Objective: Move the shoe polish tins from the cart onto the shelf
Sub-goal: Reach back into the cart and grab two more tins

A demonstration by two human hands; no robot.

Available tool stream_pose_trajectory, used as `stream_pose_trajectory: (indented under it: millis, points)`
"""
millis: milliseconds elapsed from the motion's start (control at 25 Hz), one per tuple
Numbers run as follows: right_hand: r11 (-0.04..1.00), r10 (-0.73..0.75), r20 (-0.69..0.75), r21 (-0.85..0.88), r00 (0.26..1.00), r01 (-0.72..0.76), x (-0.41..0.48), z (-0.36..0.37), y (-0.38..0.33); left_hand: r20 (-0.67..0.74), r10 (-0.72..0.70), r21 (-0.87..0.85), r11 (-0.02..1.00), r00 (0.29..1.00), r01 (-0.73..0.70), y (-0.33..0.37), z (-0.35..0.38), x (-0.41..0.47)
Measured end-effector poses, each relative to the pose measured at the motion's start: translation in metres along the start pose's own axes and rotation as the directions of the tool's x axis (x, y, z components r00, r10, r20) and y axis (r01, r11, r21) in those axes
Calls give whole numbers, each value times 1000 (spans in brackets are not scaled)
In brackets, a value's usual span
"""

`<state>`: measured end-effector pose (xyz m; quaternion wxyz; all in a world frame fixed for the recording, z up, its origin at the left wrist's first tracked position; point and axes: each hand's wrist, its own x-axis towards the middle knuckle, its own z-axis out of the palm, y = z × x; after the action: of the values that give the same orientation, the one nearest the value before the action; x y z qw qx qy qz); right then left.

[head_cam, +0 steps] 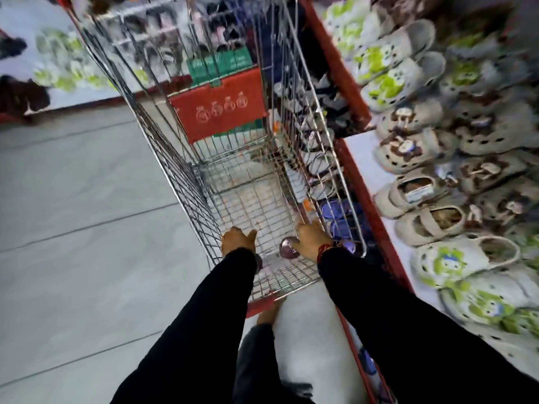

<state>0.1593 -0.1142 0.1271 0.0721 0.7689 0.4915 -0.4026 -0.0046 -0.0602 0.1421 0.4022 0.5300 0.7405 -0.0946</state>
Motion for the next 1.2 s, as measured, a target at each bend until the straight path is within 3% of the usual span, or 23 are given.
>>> stream_pose_trajectory:
  millis: [200,440,880,1080,1200]
  points:
    - [995,100,53,-34,994,-98,66,43,15,167,-138,221,970,976,99,-19,56,52]
    - [988,137,124,-88,983,-127,98,67,22,141,-158,259,959,977,117,-33,92,79]
    - [972,221,76,66,972,-226,100,64,27,170,-45,359,933,984,-20,-33,93,89]
    - [920,327,-20,235,945,-314,84,49,32,124,-54,268,963,991,18,-24,69,79]
    - [866,382,-89,381,920,-323,63,28,32,69,-63,105,993,996,55,-16,49,65]
